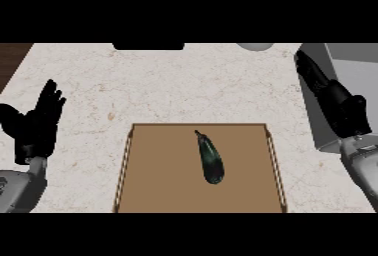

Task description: Pick the eggplant from the tray and place it in the cardboard box

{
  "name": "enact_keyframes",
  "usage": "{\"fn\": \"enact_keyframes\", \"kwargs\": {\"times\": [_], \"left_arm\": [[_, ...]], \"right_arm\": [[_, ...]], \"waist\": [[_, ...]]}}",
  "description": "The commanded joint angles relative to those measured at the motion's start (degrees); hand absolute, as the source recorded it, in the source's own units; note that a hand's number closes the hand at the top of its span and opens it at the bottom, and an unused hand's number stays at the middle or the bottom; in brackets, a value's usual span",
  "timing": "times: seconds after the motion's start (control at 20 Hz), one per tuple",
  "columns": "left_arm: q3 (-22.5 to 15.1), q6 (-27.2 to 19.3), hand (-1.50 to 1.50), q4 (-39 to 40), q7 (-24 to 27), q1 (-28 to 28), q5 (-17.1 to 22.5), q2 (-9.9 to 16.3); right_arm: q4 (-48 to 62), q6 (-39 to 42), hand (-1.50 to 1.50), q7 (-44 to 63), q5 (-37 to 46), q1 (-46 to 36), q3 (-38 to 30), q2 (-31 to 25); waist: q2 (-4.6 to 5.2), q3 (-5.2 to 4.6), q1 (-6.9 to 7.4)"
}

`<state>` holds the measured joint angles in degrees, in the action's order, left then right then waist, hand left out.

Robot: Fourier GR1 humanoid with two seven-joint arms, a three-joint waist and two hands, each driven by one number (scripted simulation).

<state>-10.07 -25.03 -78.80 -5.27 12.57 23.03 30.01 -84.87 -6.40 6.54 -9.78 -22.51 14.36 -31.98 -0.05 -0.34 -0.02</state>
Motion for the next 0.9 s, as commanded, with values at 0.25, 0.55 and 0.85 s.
{"fn": "enact_keyframes", "kwargs": {"times": [0.25, 0.55, 0.85], "left_arm": [[-11.5, 11.6, 0.00, -7.2, 4.9, 4.4, -6.1, 0.4], [-14.8, 13.1, 0.00, -6.7, 4.1, 4.2, -6.0, -2.3], [-15.5, 14.2, 0.00, -8.1, 4.2, 2.2, -5.9, -2.3]], "right_arm": [[2.9, -17.0, -1.50, 20.6, 6.4, 9.1, 10.8, 15.6], [4.9, -16.5, -1.50, 24.0, 34.3, 7.2, 26.9, 3.8], [-7.7, -7.4, -1.50, 47.2, 49.2, -0.8, 34.3, 4.5]], "waist": [[-0.16, 0.16, -2.31], [-0.78, -0.37, -1.78], [-1.41, -0.13, -1.02]]}}
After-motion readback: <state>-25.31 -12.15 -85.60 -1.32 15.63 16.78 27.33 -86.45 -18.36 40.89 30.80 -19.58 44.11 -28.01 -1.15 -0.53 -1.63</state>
